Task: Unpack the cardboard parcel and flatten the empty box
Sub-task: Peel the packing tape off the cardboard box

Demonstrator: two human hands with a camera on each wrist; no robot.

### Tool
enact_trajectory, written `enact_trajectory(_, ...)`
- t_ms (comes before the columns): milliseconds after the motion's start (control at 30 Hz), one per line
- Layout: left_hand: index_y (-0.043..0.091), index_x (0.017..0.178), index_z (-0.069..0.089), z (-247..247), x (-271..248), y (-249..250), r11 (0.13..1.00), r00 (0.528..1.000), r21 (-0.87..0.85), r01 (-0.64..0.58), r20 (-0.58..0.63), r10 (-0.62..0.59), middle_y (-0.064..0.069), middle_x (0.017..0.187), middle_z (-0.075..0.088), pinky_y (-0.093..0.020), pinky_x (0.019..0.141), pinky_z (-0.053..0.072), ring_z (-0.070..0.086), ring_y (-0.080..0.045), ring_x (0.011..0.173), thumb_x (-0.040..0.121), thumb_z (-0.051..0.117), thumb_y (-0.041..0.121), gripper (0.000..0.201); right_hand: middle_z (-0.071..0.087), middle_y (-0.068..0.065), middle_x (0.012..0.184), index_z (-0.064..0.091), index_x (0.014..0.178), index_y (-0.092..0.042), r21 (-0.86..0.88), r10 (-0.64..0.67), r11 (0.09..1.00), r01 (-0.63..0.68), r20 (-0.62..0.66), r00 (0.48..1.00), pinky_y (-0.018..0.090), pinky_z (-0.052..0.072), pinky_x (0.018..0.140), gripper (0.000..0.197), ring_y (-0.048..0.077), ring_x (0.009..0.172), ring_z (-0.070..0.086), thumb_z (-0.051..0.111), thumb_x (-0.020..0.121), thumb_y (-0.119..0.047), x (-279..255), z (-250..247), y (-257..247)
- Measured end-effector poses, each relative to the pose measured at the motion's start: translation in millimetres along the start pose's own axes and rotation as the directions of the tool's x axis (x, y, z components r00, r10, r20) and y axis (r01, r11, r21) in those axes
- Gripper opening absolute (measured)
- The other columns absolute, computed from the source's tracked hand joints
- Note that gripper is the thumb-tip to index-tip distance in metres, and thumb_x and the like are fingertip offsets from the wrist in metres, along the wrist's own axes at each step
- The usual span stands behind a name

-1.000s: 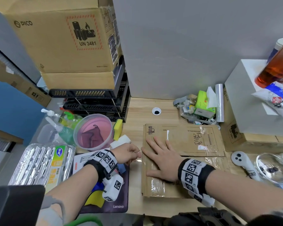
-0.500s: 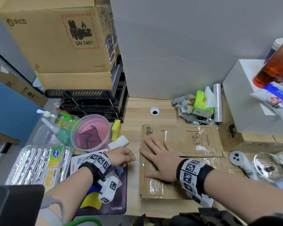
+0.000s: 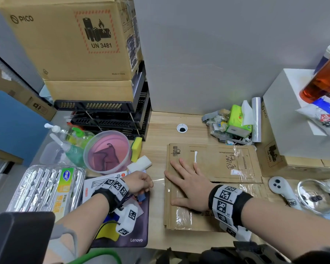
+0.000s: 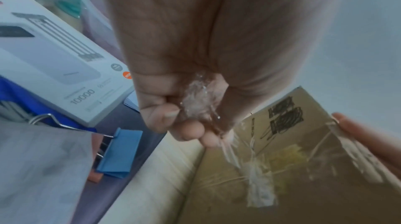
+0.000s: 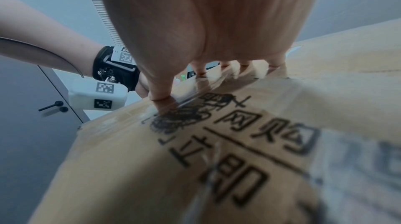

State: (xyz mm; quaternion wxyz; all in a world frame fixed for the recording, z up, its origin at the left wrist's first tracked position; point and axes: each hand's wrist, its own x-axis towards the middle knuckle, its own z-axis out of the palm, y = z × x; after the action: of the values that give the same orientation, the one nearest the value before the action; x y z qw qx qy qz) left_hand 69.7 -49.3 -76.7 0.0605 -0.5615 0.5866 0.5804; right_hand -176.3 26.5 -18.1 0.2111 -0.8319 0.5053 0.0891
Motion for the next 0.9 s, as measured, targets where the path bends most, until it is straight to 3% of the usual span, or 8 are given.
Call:
enact_trajectory(167, 0.017, 0.077, 0.065, 2, 0, -1, 0.997, 0.999, 0.073, 0.038, -0.007, -0.038, 0.007, 0.055, 0.060, -0.024, 0.050, 0.044, 0.051, -0.008, 0.046, 0.096, 0.054, 0.010, 0.023, -0.015, 0.001, 0.164, 0.003, 0.155, -0.036, 0.001, 0.002, 1.000, -0.002, 0.003, 1.000, 0.058, -0.003, 0.118, 0.091, 0.027, 0.151, -0.015, 0.042, 0.080, -0.072, -1, -2, -2)
enact_trajectory(300, 0.015, 0.065, 0.056, -12, -13, -17, 0.977, 0.976, 0.145, 0.155, -0.175, -0.129, 0.000, 0.053, 0.055, -0.017, 0.037, 0.035, 0.047, -0.009, 0.039, 0.092, 0.045, -0.006, 0.036, -0.015, 0.001, 0.164, 0.003, 0.155, -0.036, 0.004, 0.002, 1.000, -0.002, 0.005, 1.000, 0.058, -0.003, 0.118, 0.091, 0.026, 0.151, -0.015, 0.046, 0.082, -0.070, -2, -3, -2)
enact_trajectory(400, 0.014, 0.074, 0.060, -32, -30, -31, 0.978, 0.969, 0.084, 0.190, -0.174, -0.173, 0.004, 0.049, 0.060, -0.018, 0.039, 0.032, 0.045, -0.012, 0.039, 0.092, 0.042, -0.008, 0.033, -0.015, 0.001, 0.165, 0.003, 0.154, -0.036, 0.007, 0.000, 1.000, 0.000, -0.003, 1.000, 0.059, -0.002, 0.119, 0.091, 0.026, 0.151, -0.015, 0.046, 0.082, -0.070, -1, -2, -2)
enact_trajectory(500, 0.017, 0.104, 0.066, -42, -47, -18, 0.997, 0.982, 0.010, 0.073, -0.173, -0.070, 0.003, 0.056, 0.069, -0.019, 0.041, 0.036, 0.047, -0.010, 0.039, 0.090, 0.041, -0.013, 0.042, -0.013, 0.001, 0.165, 0.004, 0.155, -0.035, 0.026, -0.003, 1.000, 0.002, 0.010, 1.000, 0.060, -0.001, 0.119, 0.091, 0.026, 0.151, -0.015, 0.048, 0.082, -0.069, -2, -5, -3)
enact_trajectory(567, 0.015, 0.105, 0.070, -40, -56, 5, 0.996, 0.982, -0.071, -0.049, -0.184, 0.036, -0.007, 0.069, 0.070, -0.020, 0.042, 0.037, 0.047, -0.011, 0.041, 0.088, 0.044, -0.015, 0.043, -0.005, 0.001, 0.165, 0.011, 0.154, -0.033, 0.060, 0.003, 0.998, -0.003, 0.007, 1.000, 0.060, 0.005, 0.119, 0.090, 0.026, 0.152, -0.008, 0.050, 0.080, -0.068, -1, -10, -5)
enact_trajectory(700, 0.005, 0.106, 0.069, -30, -68, 59, 0.977, 0.977, -0.090, -0.192, -0.106, 0.182, 0.003, 0.062, 0.066, -0.023, 0.048, 0.035, 0.048, -0.010, 0.045, 0.091, 0.044, -0.012, 0.034, 0.033, 0.000, 0.154, 0.031, 0.149, -0.023, 0.307, 0.074, 0.952, 0.011, -0.263, 0.962, 0.037, 0.029, 0.116, 0.076, 0.023, 0.141, 0.035, 0.055, 0.083, -0.052, -1, -35, -12)
enact_trajectory(800, -0.002, 0.106, 0.066, -22, -74, 97, 0.945, 0.956, -0.149, -0.292, -0.024, 0.291, 0.005, 0.060, 0.065, -0.024, 0.050, 0.037, 0.047, -0.012, 0.050, 0.087, 0.048, -0.005, 0.026, 0.053, -0.004, 0.138, 0.035, 0.147, -0.021, 0.634, 0.109, 0.772, 0.046, -0.202, 0.973, 0.021, 0.035, 0.101, 0.067, 0.010, 0.122, 0.054, 0.064, 0.088, -0.033, -2, -51, -19)
enact_trajectory(900, 0.008, 0.080, 0.063, -11, -76, 127, 0.915, 0.934, -0.201, -0.349, 0.000, 0.356, 0.003, 0.055, 0.054, -0.020, 0.046, 0.033, 0.042, -0.010, 0.047, 0.071, 0.048, 0.005, 0.018, 0.065, 0.011, 0.088, 0.057, 0.123, -0.013, 0.953, 0.138, 0.289, 0.090, -0.135, 0.981, 0.033, 0.050, 0.079, 0.036, 0.019, 0.073, 0.063, 0.066, 0.088, -0.011, -4, -56, -19)
